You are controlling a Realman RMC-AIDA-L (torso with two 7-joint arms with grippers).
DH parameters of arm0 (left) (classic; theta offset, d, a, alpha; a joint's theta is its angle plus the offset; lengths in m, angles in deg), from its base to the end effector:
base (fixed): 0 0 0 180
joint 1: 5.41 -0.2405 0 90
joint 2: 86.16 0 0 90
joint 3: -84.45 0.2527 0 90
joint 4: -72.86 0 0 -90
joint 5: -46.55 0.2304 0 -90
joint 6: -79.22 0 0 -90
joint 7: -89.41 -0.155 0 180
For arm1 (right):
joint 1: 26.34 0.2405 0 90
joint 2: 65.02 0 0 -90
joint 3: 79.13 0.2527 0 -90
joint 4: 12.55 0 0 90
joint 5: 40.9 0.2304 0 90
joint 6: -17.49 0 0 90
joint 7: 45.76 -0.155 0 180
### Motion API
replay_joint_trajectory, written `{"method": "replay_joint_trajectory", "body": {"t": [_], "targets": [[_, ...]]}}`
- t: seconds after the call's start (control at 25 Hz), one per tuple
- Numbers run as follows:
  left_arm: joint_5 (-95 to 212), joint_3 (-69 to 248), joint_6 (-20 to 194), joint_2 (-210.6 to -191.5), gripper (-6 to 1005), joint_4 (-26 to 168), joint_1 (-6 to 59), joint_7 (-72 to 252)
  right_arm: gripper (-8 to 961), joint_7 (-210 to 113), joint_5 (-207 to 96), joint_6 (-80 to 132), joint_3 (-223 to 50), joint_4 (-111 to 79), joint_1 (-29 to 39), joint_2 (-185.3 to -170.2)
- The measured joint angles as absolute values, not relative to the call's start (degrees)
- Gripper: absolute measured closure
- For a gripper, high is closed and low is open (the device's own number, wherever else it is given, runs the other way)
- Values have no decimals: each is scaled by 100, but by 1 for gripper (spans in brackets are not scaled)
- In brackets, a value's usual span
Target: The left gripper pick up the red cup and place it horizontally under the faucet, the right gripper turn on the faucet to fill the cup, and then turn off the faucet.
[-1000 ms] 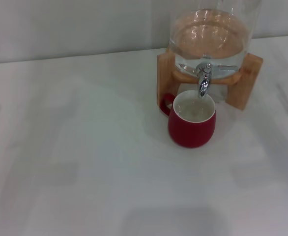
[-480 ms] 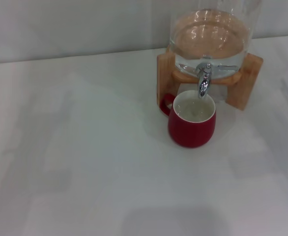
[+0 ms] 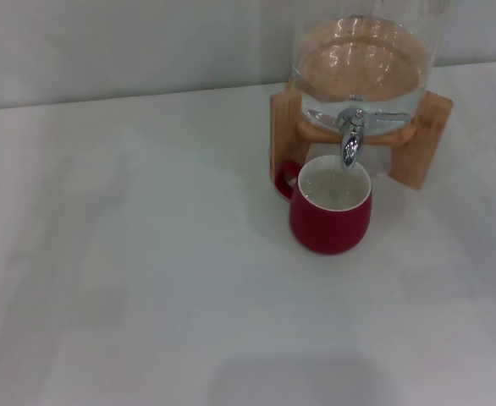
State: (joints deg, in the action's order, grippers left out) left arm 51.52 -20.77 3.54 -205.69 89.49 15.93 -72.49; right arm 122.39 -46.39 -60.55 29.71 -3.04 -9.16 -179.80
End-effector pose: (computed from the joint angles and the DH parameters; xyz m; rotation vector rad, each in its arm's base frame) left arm -0.3210 0.3573 0.0495 -1.4149 -0.3545 -0.9293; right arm 0.3864 0.3148 0.0804 -1.3682 0.3366 0.6687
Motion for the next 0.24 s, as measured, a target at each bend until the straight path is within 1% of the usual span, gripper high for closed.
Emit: {"method": "replay_joint_trajectory", "body": {"t": [0.24], "targets": [[5168,-2075,352,-20569,111,8944,1595,-7249,336,12227,-4636,-6055,2993,-321,-923,-17980]]}}
